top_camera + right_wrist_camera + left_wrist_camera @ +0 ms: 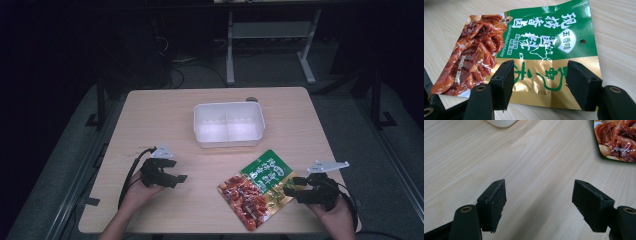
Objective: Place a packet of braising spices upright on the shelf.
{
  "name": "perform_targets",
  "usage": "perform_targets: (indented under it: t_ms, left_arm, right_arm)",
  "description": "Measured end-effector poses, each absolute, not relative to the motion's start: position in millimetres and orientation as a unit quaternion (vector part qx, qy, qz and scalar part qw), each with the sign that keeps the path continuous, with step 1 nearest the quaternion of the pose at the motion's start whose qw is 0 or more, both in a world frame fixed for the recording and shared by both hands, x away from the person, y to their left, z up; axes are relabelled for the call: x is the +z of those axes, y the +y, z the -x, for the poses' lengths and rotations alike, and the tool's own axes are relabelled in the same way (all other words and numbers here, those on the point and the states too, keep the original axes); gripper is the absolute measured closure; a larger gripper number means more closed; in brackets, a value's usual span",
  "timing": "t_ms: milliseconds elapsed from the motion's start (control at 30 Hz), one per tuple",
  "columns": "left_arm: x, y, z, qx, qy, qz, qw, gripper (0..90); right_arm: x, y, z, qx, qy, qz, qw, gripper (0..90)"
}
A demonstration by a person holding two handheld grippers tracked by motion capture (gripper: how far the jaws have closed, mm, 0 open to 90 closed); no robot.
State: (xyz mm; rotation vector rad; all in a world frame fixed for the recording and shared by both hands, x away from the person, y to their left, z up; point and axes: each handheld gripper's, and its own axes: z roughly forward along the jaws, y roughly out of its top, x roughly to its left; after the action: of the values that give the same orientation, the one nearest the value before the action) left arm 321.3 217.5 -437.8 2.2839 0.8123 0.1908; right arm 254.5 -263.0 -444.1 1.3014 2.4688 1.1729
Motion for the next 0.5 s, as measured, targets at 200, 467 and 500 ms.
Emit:
perform_targets:
  t_ms: [200, 467, 500]
  left_arm:
    - [-437, 210, -319, 0.069, 0.304, -0.884, 0.349, 27.5]
    - [-434, 197, -314, 0.058, 0.286, -0.889, 0.354, 30.4]
    - [-433, 195, -313, 0.056, 0.285, -0.888, 0.356, 31.0]
  right_arm:
    - [-444, -266, -255, 0.388, 0.812, -0.433, 0.060, 38.3]
    - [-443, -267, -255, 0.387, 0.812, -0.432, 0.063, 38.0]
    - [-443, -267, -255, 0.387, 0.812, -0.433, 0.063, 38.0]
